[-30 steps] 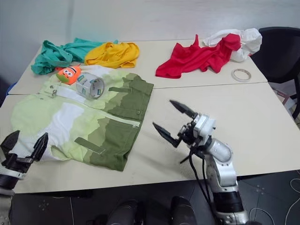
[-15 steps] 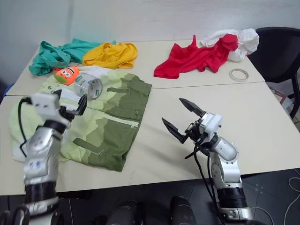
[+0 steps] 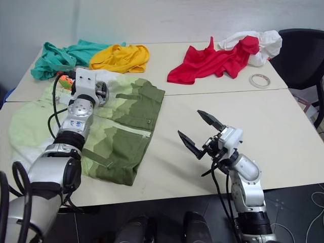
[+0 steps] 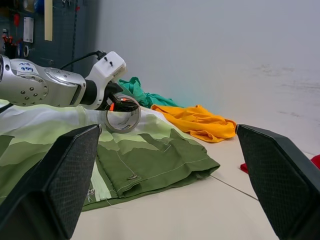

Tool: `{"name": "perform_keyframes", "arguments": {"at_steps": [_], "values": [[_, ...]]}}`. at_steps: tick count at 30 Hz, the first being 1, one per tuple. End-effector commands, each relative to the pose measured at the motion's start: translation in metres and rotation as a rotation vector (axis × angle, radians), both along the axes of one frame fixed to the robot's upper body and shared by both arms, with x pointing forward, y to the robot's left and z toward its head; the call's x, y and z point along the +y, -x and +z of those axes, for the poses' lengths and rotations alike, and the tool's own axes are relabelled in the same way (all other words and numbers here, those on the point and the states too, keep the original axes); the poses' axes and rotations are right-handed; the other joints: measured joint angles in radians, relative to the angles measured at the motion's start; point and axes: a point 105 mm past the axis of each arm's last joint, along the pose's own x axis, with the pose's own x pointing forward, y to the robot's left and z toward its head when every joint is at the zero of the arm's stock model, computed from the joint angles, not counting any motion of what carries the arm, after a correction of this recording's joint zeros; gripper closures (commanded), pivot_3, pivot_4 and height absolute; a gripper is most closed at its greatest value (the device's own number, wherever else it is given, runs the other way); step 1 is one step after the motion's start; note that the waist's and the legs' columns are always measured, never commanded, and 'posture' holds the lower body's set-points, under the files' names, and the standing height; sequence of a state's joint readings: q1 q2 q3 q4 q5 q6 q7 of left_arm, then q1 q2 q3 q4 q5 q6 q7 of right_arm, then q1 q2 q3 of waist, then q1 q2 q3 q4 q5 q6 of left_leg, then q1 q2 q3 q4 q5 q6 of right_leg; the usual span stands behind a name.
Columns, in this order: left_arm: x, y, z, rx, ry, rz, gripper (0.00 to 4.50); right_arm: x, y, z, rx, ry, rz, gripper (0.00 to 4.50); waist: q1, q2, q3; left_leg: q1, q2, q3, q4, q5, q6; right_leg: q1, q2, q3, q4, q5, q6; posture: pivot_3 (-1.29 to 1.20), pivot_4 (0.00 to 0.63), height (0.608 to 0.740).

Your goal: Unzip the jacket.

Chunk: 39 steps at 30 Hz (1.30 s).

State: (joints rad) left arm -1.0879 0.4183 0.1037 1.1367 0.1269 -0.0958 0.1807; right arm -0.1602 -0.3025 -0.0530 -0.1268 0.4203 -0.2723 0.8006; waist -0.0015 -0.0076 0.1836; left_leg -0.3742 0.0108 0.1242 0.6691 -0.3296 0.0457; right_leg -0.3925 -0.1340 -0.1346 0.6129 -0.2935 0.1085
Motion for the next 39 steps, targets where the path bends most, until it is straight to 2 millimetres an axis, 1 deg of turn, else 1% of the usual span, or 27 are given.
{"name": "perform_keyframes", "arguments": {"at_steps": [1, 3, 6, 8, 9, 11, 13, 14, 15, 17, 19, 21, 22, 24, 26, 28, 29, 30, 32, 34, 36, 38, 39], "values": [[0.011, 0.002, -0.004, 0.041, -0.045, 0.031, 1.71, -0.004, 0.007, 0.011, -0.044, -0.020, -0.019, 0.00, 0.000, 0.000, 0.000, 0.000, 0.000, 0.000, 0.000, 0.000, 0.000, 0.000, 0.000, 0.000, 0.001, 0.000, 0.000, 0.00, 0.150, 0.740], [0.019, 0.004, -0.008, 0.057, -0.041, 0.053, 2.28, -0.002, 0.007, 0.010, -0.041, -0.018, -0.012, 0.00, 0.000, 0.000, 0.000, 0.001, 0.000, 0.000, 0.001, 0.001, -0.001, 0.000, 0.000, 0.001, 0.002, 0.000, 0.000, 0.00, 0.150, 0.740], [0.030, 0.008, -0.010, 0.056, -0.028, 0.078, 3.18, -0.001, 0.007, 0.010, -0.040, -0.018, -0.009, 0.00, 0.000, 0.000, 0.000, 0.002, 0.000, 0.000, 0.000, 0.001, -0.001, 0.000, 0.000, 0.001, 0.003, 0.000, 0.000, 0.00, 0.150, 0.740], [0.038, 0.011, -0.005, 0.029, -0.017, 0.095, 3.73, -0.001, 0.006, 0.009, -0.038, -0.019, -0.007, 0.00, 0.000, 0.000, 0.000, 0.002, 0.000, 0.000, 0.000, 0.001, -0.001, 0.000, 0.000, 0.001, 0.003, 0.000, 0.000, 0.00, 0.150, 0.740], [0.042, 0.013, -0.002, 0.008, -0.008, 0.101, 4.07, -0.001, 0.006, 0.009, -0.036, -0.018, -0.004, 0.00, 0.001, 0.000, 0.000, 0.002, 0.000, 0.000, 0.000, 0.001, -0.001, 0.000, 0.000, 0.001, 0.003, 0.000, 0.000, 0.00, 0.150, 0.740], [0.050, 0.020, 0.010, -0.085, 0.044, 0.105, 4.27, 0.001, 0.006, 0.008, -0.028, -0.014, 0.009, 0.00, 0.000, -0.001, 0.000, 0.001, 0.000, -0.001, 0.000, 0.001, -0.001, 0.000, -0.001, 0.001, 0.003, 0.000, 0.000, 0.00, 0.150, 0.740], [0.062, 0.030, 0.023, -0.190, 0.095, 0.112, 4.27, 0.002, 0.006, 0.007, -0.022, -0.013, 0.024, 0.00, -0.001, -0.001, 0.000, 0.001, 0.000, 0.000, 0.000, 0.001, -0.001, 0.000, -0.001, 0.002, 0.003, 0.000, 0.000, 0.00, 0.150, 0.740], [0.070, 0.038, 0.029, -0.233, 0.099, 0.130, 4.28, 0.003, 0.007, 0.007, -0.020, -0.014, 0.032, 0.00, -0.004, -0.001, 0.000, 0.001, 0.000, -0.001, 0.000, 0.001, -0.001, 0.000, -0.001, 0.002, 0.003, 0.000, 0.000, 0.00, 0.150, 0.740], [0.084, 0.051, 0.037, -0.302, 0.110, 0.162, 4.28, 0.005, 0.007, 0.007, -0.019, -0.013, 0.047, 0.00, -0.007, -0.001, 0.000, 0.001, 0.000, 0.000, 0.000, 0.001, -0.001, -0.001, -0.001, 0.002, 0.003, 0.000, 0.000, 0.00, 0.150, 0.740], [0.114, 0.087, 0.050, -0.412, 0.084, 0.246, 4.28, 0.010, 0.006, 0.009, -0.022, -0.011, 0.077, 0.00, -0.030, -0.001, 0.000, 0.001, 0.001, 0.000, -0.001, 0.000, -0.002, -0.001, -0.003, 0.002, 0.003, 0.000, 0.000, 0.00, 0.150, 0.740], [0.146, 0.128, 0.051, -0.458, 0.097, 0.356, 4.28, 0.014, 0.007, 0.012, -0.027, -0.008, 0.111, 0.00, -0.041, -0.001, 0.000, 0.002, 0.002, -0.002, -0.002, 0.000, -0.003, -0.002, -0.007, 0.002, 0.003, 0.000, 0.000, 0.00, 0.150, 0.740], [0.175, 0.168, 0.041, -0.458, 0.181, 0.465, 4.28, 0.017, 0.008, 0.015, -0.030, -0.004, 0.139, 0.00, -0.052, -0.001, 0.000, 0.003, 0.003, -0.003, -0.003, -0.001, -0.004, -0.002, -0.007, 0.002, 0.004, 0.000, 0.000, 0.00, 0.150, 0.740], [0.196, 0.192, 0.028, -0.423, 0.238, 0.541, 4.28, 0.019, 0.008, 0.016, -0.031, 0.001, 0.156, 0.00, -0.051, -0.001, 0.000, 0.004, 0.003, -0.004, -0.003, -0.001, -0.004, -0.002, -0.007, 0.002, 0.005, 0.000, 0.000, 0.00, 0.150, 0.740], [0.223, 0.232, 0.009, -0.325, 0.248, 0.647, 4.28, 0.022, 0.009, 0.019, -0.030, 0.006, 0.187, 0.00, -0.052, -0.001, 0.000, 0.004, 0.003, -0.006, -0.003, -0.001, -0.004, -0.002, -0.008, 0.002, 0.007, 0.000, 0.000, 0.00, 0.150, 0.740], [0.238, 0.266, -0.005, -0.239, 0.256, 0.730, 4.28, 0.025, 0.011, 0.021, -0.024, 0.011, 0.221, 0.00, -0.046, -0.002, 0.000, 0.005, 0.002, -0.006, -0.003, -0.001, -0.004, -0.001, -0.008, 0.002, 0.007, 0.000, 0.000, 0.00, 0.150, 0.740], [0.250, 0.293, -0.018, -0.190, 0.314, 0.799, 4.28, 0.026, 0.013, 0.020, -0.007, 0.023, 0.258, 0.00, -0.026, -0.004, 0.000, 0.005, 0.002, -0.007, -0.002, -0.002, -0.004, 0.000, -0.009, 0.002, 0.006, 0.000, 0.000, 0.00, 0.150, 0.740], [0.253, 0.301, -0.024, -0.163, 0.343, 0.817, 4.28, 0.027, 0.014, 0.019, 0.003, 0.031, 0.277, 0.00, -0.018, -0.006, -0.001, 0.004, 0.001, -0.008, -0.001, -0.002, -0.004, 0.000, -0.010, 0.002, 0.006, 0.000, 0.000, 0.00, 0.150, 0.740], [0.254, 0.305, -0.030, -0.132, 0.373, 0.814, 4.28, 0.027, 0.015, 0.018, 0.011, 0.037, 0.291, 0.00, -0.006, -0.007, -0.002, 0.004, 0.001, -0.010, -0.001, -0.003, -0.004, 0.001, -0.010, 0.002, 0.006, 0.000, -0.001, 0.00, 0.150, 0.740], [0.248, 0.306, -0.043, -0.084, 0.456, 0.792, 4.28, 0.028, 0.016, 0.017, 0.017, 0.046, 0.313, 0.00, 0.011, -0.009, -0.003, 0.004, -0.001, -0.012, -0.001, -0.007, -0.009, 0.001, -0.012, 0.003, 0.005, -0.001, -0.001, 0.00, 0.150, 0.740], [0.241, 0.303, -0.054, -0.046, 0.523, 0.767, 4.28, 0.030, 0.019, 0.017, 0.005, 0.065, 0.349, 0.00, 0.026, -0.009, -0.003, 0.004, -0.004, -0.014, -0.001, -0.007, -0.009, 0.002, -0.014, 0.005, 0.000, -0.001, -0.002, 0.00, 0.150, 0.740], [0.234, 0.301, -0.063, -0.016, 0.578, 0.753, 4.28, 0.034, 0.024, 0.018, -0.024, 0.096, 0.397, 0.00, 0.026, -0.009, -0.004, 0.004, -0.006, -0.014, -0.001, -0.007, -0.008, 0.003, -0.015, 0.006, -0.001, -0.001, -0.002, 0.00, 0.150, 0.740], [0.231, 0.302, -0.069, -0.004, 0.623, 0.760, 3.56, 0.042, 0.037, 0.012, -0.070, 0.186, 0.503, 0.00, 0.024, -0.008, -0.003, 0.004, -0.006, -0.014, -0.001, -0.007, -0.009, 0.003, -0.015, 0.006, -0.001, -0.001, -0.002, 0.00, 0.150, 0.740], [0.230, 0.303, -0.071, 0.001, 0.639, 0.769, 3.38, 0.046, 0.044, 0.009, -0.083, 0.226, 0.566, 0.00, 0.022, -0.008, -0.003, 0.004, -0.006, -0.013, -0.002, -0.007, -0.009, 0.002, -0.015, 0.006, 0.000, -0.001, -0.002, 0.00, 0.150, 0.740]]}}
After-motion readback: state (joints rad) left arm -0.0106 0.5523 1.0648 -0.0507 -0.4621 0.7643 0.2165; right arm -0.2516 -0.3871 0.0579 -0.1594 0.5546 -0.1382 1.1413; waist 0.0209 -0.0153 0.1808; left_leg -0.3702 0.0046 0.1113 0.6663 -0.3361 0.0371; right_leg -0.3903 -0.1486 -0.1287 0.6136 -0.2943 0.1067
